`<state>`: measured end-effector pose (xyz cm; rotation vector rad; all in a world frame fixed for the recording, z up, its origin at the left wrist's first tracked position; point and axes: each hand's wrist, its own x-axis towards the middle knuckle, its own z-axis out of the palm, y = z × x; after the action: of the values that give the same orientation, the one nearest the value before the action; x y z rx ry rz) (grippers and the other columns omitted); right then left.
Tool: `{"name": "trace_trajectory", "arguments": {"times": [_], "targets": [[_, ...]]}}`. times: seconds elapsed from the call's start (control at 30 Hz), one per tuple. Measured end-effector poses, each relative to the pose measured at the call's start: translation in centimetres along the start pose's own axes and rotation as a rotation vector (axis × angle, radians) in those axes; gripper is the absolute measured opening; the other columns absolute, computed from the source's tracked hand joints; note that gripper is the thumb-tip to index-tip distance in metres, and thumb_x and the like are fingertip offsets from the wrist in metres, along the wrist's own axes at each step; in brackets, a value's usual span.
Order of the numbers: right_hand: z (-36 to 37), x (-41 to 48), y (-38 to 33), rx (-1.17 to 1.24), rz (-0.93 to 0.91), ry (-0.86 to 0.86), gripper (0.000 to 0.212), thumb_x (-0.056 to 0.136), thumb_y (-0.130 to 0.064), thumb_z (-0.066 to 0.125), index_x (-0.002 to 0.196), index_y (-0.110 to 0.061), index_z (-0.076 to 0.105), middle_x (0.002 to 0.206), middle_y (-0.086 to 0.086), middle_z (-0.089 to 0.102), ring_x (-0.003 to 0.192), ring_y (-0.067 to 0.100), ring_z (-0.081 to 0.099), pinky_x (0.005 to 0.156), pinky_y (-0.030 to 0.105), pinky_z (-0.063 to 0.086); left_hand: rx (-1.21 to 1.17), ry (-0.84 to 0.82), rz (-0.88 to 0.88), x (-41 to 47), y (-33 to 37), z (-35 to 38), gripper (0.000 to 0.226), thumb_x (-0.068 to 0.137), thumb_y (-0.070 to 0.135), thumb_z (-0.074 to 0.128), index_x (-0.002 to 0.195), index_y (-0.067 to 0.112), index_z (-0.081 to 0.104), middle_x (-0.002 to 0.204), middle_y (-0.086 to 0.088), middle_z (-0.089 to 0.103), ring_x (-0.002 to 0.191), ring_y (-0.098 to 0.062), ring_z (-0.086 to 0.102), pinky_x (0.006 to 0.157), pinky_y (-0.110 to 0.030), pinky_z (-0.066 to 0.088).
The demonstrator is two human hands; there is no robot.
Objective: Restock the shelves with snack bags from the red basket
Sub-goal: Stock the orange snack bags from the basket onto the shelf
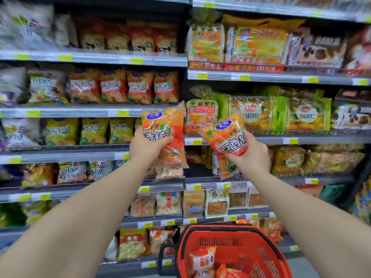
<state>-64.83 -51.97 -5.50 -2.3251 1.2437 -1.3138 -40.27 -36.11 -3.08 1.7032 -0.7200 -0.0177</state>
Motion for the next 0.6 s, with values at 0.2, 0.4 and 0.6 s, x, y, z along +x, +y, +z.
{"name": "trace_trajectory", "arguments": {"times": [0.2,0.4,0.6], "targets": [[5.1,1.9,-8.0,0.047,-0.031,0.056,0.089,0.067,-0.050,0.074,0.143,-0.028,0.033,0.121,0.001,0.060,0.113,0.030,0.042,0.091,0.042,0.040,-0.021,0.018,0.029,6.7,-0.7,-7.0,0.072,0.053,0.060,0.083,0.111,0.029,0.054,0.092,0.015,0.059,0.083,-0.010,0.057,0.068,-0.028,0.042],[10.1,3.3,-14.1,0.146,0.021,0.121,0.089,0.068,-0.052,0.074,0.143,-0.032,0.031,0.124,-0.001,0.056,0.120,0.026,0.038,0.091,0.043,0.042,-0.049,0.018,0.077,12.6,-2.0,-11.9,0.071,0.052,0.057,0.084,0.105,0.037,0.042,0.087,0.023,0.052,0.089,-0.014,0.055,0.078,-0.032,0.045],[14.0,5.6,-17.3,0.113,-0.012,0.131,0.088,0.069,-0.052,0.074,0.143,-0.032,0.031,0.123,-0.001,0.058,0.117,0.029,0.047,0.095,0.046,0.045,0.018,0.033,0.070,17.6,-3.9,-13.2,0.101,0.047,0.056,0.086,0.132,0.027,0.041,0.120,0.003,0.055,0.107,-0.021,0.055,0.092,-0.044,0.048]]}}
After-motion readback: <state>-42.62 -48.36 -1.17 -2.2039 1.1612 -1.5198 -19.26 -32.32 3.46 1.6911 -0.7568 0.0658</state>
